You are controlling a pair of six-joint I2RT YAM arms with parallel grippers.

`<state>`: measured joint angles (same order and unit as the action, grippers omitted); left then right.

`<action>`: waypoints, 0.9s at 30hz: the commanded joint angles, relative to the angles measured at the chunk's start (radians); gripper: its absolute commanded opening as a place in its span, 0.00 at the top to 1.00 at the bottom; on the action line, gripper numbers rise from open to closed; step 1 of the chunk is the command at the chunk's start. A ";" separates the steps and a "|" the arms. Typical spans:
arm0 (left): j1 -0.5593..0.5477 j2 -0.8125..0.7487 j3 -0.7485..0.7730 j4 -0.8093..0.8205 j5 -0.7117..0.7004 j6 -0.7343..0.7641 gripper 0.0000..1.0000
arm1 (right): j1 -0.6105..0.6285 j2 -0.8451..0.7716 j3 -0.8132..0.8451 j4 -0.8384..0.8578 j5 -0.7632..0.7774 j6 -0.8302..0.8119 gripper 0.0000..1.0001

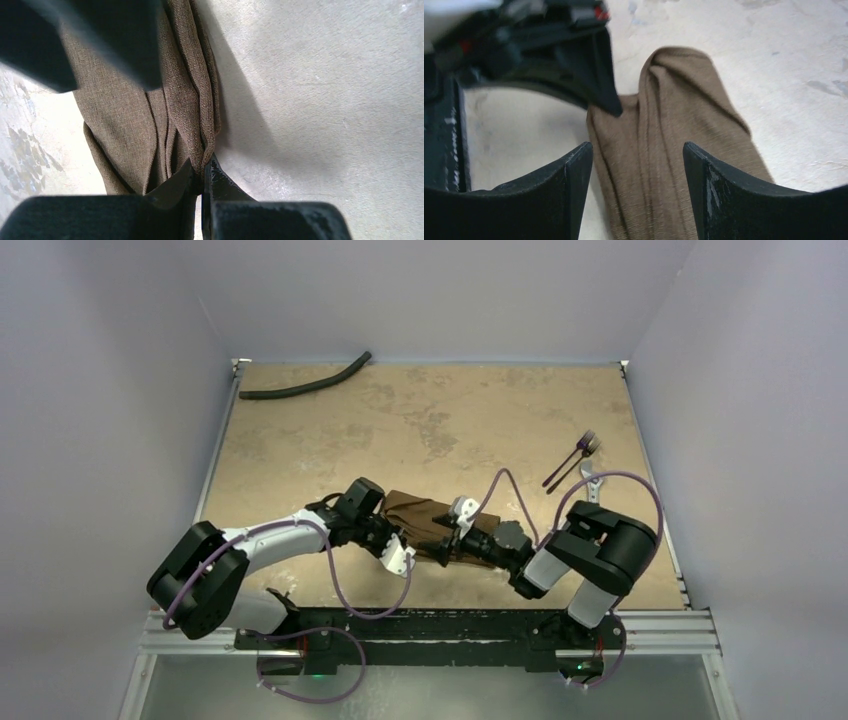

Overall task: Fold the napkin into a case and place the utensils inside
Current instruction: Stuff the top corner of the smaller-rectangle-folded napkin into the folded napkin.

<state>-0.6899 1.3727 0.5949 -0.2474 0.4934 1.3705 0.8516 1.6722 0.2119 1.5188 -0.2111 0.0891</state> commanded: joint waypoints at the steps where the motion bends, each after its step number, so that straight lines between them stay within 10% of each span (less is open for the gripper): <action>1: 0.000 0.003 0.051 -0.073 0.084 -0.052 1.00 | 0.107 0.068 -0.011 0.176 0.163 -0.198 0.30; 27: 0.007 0.008 0.086 -0.127 0.094 -0.050 1.00 | 0.416 0.459 0.130 0.565 0.707 -0.538 0.35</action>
<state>-0.6594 1.3727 0.6437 -0.4068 0.5549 1.3640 1.2533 2.0300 0.3248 1.6543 0.3836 -0.3069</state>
